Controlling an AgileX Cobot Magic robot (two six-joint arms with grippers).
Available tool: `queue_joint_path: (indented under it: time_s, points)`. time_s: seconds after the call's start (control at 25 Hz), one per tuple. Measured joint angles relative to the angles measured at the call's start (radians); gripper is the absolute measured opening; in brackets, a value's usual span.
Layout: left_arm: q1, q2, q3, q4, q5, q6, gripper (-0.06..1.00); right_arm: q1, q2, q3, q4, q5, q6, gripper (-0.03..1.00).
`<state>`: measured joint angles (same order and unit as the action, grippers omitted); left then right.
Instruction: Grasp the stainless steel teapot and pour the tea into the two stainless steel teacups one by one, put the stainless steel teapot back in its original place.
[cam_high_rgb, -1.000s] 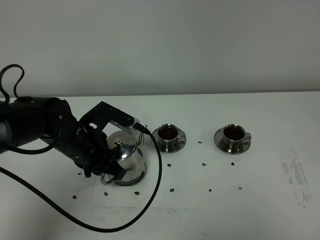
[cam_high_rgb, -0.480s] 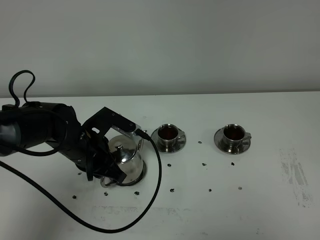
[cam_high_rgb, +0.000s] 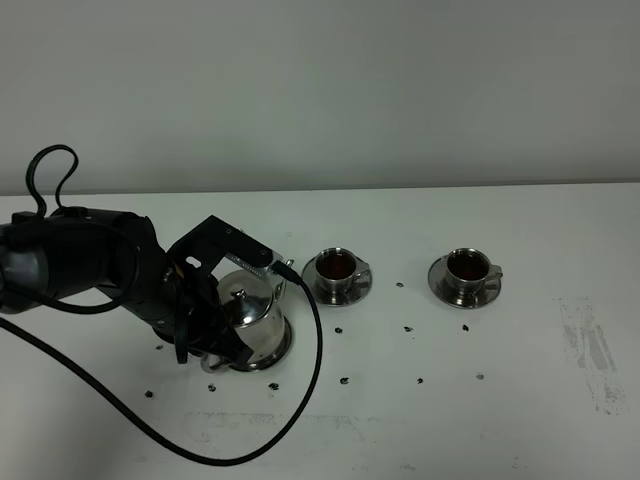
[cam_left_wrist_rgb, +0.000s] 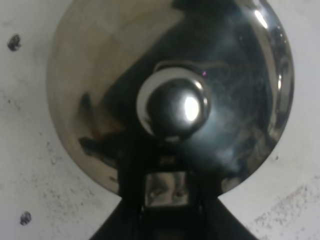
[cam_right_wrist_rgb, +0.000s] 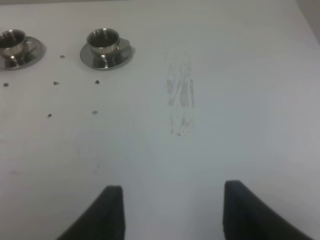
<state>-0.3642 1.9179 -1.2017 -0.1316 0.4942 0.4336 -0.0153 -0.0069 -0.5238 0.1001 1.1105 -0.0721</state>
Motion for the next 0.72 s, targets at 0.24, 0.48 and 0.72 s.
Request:
queue_joint_path:
  time_s: [0.24, 0.48, 0.72]
  points:
    - [0.0, 0.0, 0.0, 0.002, -0.003, 0.002, 0.23, 0.0, 0.0, 0.0, 0.0, 0.0, 0.0, 0.43]
    - [0.0, 0.0, 0.0, 0.001, 0.005, 0.037, 0.23, 0.0, 0.0, 0.0, 0.0, 0.0, 0.0, 0.43]
    - [0.0, -0.004, 0.0, 0.0, 0.019, 0.042, 0.41, 0.0, 0.0, 0.0, 0.0, 0.0, 0.0, 0.43]
